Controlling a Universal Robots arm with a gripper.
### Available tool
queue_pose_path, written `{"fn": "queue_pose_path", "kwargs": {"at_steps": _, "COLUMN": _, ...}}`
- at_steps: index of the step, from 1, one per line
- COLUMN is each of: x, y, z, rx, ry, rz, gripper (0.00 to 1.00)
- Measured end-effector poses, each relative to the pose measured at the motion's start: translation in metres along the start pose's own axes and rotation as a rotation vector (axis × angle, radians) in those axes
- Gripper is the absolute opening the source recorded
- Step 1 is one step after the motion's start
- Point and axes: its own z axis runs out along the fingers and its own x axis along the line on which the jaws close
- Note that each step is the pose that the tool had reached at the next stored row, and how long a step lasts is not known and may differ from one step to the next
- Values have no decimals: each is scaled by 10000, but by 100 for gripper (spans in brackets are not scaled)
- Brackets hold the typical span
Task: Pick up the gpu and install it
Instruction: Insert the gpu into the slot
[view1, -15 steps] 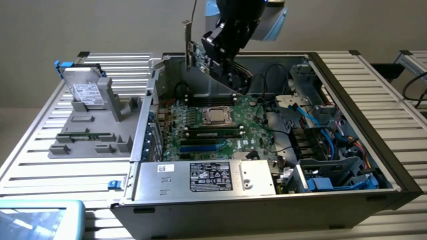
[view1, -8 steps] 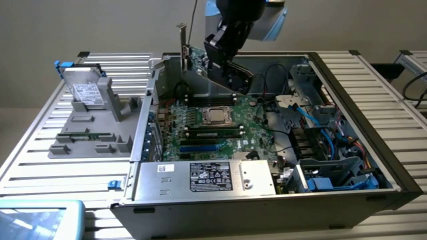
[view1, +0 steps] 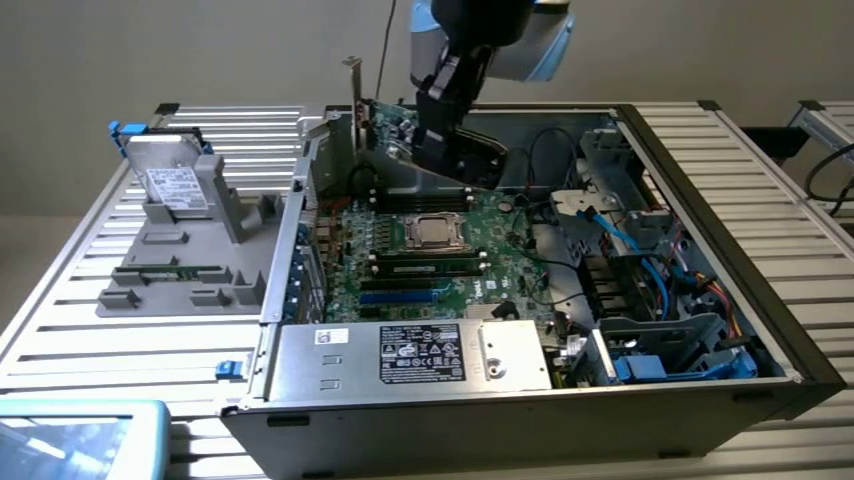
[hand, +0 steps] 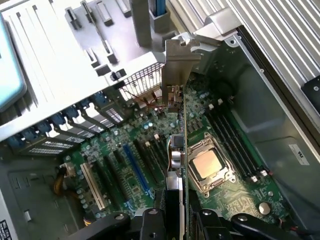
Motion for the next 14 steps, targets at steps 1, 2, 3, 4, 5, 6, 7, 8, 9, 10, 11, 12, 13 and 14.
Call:
{"fn": "queue_pose_path", "kwargs": {"at_steps": 1, "x": 0, "y": 0, "z": 1, "rx": 32, "ry": 63, "rz": -122, "gripper": 29}}
{"fn": "queue_pose_path", "kwargs": {"at_steps": 2, "x": 0, "y": 0, "z": 3, "rx": 79, "ry": 117, "rz": -246, "gripper": 29}}
{"fn": "queue_pose_path", "kwargs": {"at_steps": 3, "x": 0, "y": -1, "z": 5, "rx": 130, "ry": 146, "rz": -371, "gripper": 29}}
{"fn": "queue_pose_path", "kwargs": {"at_steps": 4, "x": 0, "y": -1, "z": 6, "rx": 192, "ry": 159, "rz": -502, "gripper": 29}}
{"fn": "queue_pose_path", "kwargs": {"at_steps": 5, "x": 0, "y": -1, "z": 8, "rx": 256, "ry": 164, "rz": -625, "gripper": 29}}
{"fn": "queue_pose_path", "kwargs": {"at_steps": 6, "x": 0, "y": -2, "z": 11, "rx": 317, "ry": 167, "rz": -755, "gripper": 29}}
{"fn": "queue_pose_path", "kwargs": {"at_steps": 7, "x": 0, "y": -2, "z": 15, "rx": 370, "ry": 177, "rz": -902, "gripper": 29}}
{"fn": "queue_pose_path", "kwargs": {"at_steps": 8, "x": 0, "y": -3, "z": 19, "rx": 409, "ry": 195, "rz": -1070, "gripper": 29}}
{"fn": "queue_pose_path", "kwargs": {"at_steps": 9, "x": 0, "y": -4, "z": 24, "rx": 440, "ry": 221, "rz": -1248, "gripper": 29}}
{"fn": "queue_pose_path", "kwargs": {"at_steps": 10, "x": 0, "y": -6, "z": 31, "rx": 460, "ry": 250, "rz": -1426, "gripper": 29}}
{"fn": "queue_pose_path", "kwargs": {"at_steps": 11, "x": 0, "y": -8, "z": 38, "rx": 470, "ry": 281, "rz": -1605, "gripper": 29}}
{"fn": "queue_pose_path", "kwargs": {"at_steps": 12, "x": 0, "y": -9, "z": 46, "rx": 480, "ry": 315, "rz": -1785, "gripper": 29}}
{"fn": "queue_pose_path", "kwargs": {"at_steps": 13, "x": 0, "y": -10, "z": 53, "rx": 488, "ry": 346, "rz": -1961, "gripper": 29}}
{"fn": "queue_pose_path", "kwargs": {"at_steps": 14, "x": 0, "y": -12, "z": 61, "rx": 493, "ry": 378, "rz": -2140, "gripper": 29}}
